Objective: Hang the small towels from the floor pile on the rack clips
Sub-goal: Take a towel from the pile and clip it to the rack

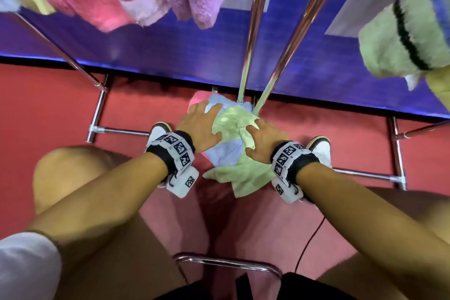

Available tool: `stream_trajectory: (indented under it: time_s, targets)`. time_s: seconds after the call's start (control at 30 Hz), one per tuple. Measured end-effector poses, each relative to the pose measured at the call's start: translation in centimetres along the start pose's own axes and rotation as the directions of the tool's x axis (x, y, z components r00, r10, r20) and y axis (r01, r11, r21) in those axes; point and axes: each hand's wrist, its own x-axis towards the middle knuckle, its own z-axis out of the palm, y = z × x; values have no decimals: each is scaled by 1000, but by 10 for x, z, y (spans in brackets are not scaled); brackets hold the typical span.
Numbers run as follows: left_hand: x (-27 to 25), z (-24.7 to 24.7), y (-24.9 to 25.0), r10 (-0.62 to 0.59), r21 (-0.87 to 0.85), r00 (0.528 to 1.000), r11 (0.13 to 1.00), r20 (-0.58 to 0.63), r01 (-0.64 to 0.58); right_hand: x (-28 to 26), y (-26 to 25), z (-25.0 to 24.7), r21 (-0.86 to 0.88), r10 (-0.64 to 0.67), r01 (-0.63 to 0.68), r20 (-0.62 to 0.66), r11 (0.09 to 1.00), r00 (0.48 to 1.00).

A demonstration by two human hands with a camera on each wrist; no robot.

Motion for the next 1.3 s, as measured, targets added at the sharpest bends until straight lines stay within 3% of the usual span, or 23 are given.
stream_trajectory:
  time_s: [0.27,0.43,0.5,0.63,0.77,0.9,1.0,1.07,1.1,1.13,1.23,1.3]
  targets:
    - [0,34,-13,-3,67,995,998,97,-3,47,-23,92,48,-80,71,217,996,973]
    - [6,37,-29,-78,87,989,994,129,67,66,-27,145,82,-159,144,227,986,961]
    - [10,36,-34,-107,82,986,992,127,97,71,-22,166,80,-149,134,239,988,959]
    - [14,36,-41,-124,78,984,990,132,114,80,-10,206,-2,-123,134,394,991,911]
    - [14,40,-45,-120,44,981,992,154,115,81,-4,232,-64,-126,174,460,983,879]
    - [16,36,-45,-124,35,982,992,145,120,85,-3,221,-120,-121,190,434,974,893]
    - [17,35,-40,-97,33,987,995,127,94,87,-14,200,-88,-147,190,359,978,922]
    - [17,33,-37,-76,24,991,997,114,74,84,-19,179,-36,-201,208,149,977,968]
    - [18,32,-36,-58,13,992,998,115,57,83,-18,169,46,-227,226,22,973,974]
    - [17,31,-34,-32,-2,993,999,118,32,80,-17,154,184,-209,210,-26,960,978]
    - [18,22,-23,85,-63,989,995,122,-78,64,-12,106,540,-222,278,-169,795,960]
    - [16,14,-17,136,-120,984,985,113,-122,46,-13,67,595,-257,429,-355,680,899]
